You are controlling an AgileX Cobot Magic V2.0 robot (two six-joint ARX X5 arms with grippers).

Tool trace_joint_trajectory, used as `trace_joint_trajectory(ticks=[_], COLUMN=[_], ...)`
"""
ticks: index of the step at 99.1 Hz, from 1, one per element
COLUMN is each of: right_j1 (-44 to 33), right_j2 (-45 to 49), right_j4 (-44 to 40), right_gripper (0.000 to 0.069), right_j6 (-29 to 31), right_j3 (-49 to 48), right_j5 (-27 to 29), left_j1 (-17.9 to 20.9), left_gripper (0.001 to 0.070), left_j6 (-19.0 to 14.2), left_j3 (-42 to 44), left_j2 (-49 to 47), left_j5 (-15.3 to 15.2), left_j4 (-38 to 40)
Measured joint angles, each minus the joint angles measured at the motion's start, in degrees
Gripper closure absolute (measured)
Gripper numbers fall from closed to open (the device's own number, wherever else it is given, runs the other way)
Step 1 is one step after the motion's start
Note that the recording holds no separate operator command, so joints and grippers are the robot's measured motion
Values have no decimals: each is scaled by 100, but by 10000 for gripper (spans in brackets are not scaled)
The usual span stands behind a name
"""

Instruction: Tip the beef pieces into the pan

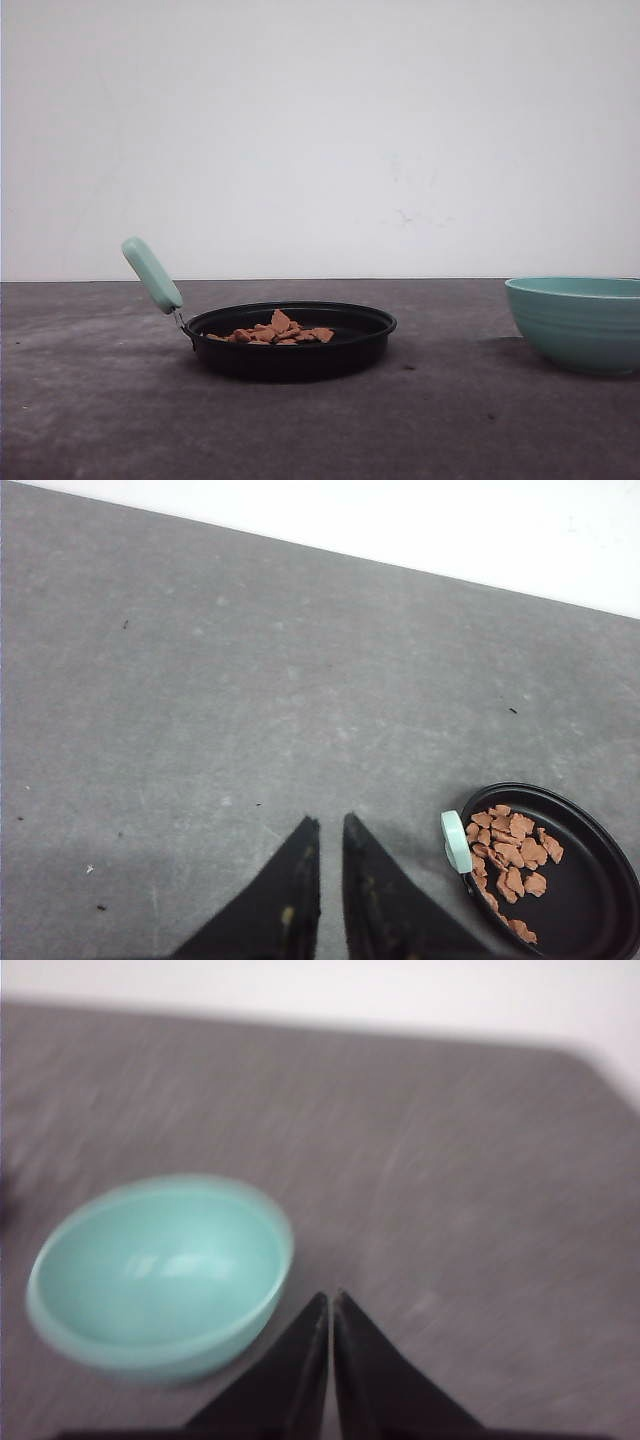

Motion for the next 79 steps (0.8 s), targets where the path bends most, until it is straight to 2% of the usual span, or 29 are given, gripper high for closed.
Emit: trace_joint_trajectory(ticks=[13,79], right_j1=[0,4], right_j2=[24,9], right_j4=[52,205], right_gripper=[683,683], right_j6=[11,-48], right_j3=[-240,-245], right_j5=[-520,-562], left_j1=[0,0], left_gripper=[695,695], left_j6=[0,0], left_j3=[0,0], left_j2=[-4,-4], left_j5=[-2,-2], left_j4=[7,17])
